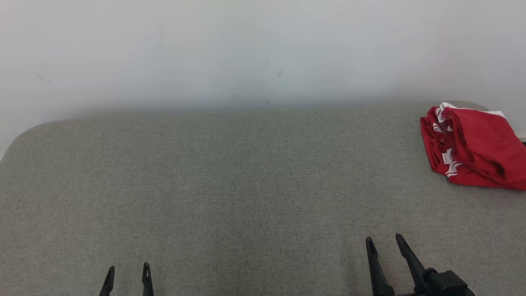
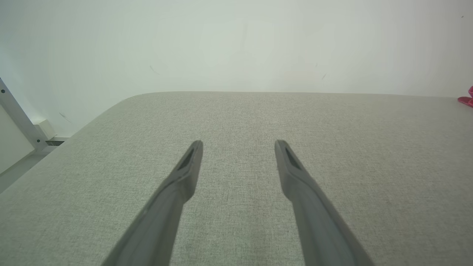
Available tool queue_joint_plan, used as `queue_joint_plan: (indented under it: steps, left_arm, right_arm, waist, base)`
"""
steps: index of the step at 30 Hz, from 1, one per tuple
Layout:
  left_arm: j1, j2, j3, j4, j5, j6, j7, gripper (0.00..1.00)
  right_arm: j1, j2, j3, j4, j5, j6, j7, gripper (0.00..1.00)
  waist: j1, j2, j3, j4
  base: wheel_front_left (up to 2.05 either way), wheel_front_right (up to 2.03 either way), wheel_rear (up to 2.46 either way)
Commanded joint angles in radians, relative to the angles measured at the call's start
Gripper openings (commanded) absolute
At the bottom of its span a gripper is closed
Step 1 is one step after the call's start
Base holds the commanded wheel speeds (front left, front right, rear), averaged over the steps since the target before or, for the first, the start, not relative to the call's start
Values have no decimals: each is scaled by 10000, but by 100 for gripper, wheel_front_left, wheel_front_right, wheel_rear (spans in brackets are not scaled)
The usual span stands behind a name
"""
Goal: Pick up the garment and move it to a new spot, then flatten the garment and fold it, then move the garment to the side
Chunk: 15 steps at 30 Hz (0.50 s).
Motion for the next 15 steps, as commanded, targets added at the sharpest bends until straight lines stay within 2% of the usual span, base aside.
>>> queue_joint_plan:
  steps: [1, 12, 13, 15]
  left_arm:
    - [116, -7, 19, -35, 62, 3, -28, 100]
    - [84, -9, -29, -22, 183, 26, -28, 100]
    - [-1, 2, -32, -15, 66, 10, 0, 0]
    - [3, -12, -42, 147, 63, 5, 9, 0]
  right_arm:
    - [89, 22, 4, 7, 35, -26, -33, 100]
    - [59, 23, -41, 64, -63, -27, -34, 100]
    - [0, 0, -38, 65, -18, 0, 0, 0]
    - [34, -2, -35, 234, -19, 0, 25, 0]
  waist:
    - [0, 0, -2, -5]
    - [0, 0, -27, 13]
    - [0, 0, -27, 13]
    - [0, 0, -28, 13]
  base:
    - [0, 0, 0]
    - [0, 0, 0]
    - [0, 0, 0]
    - [0, 0, 0]
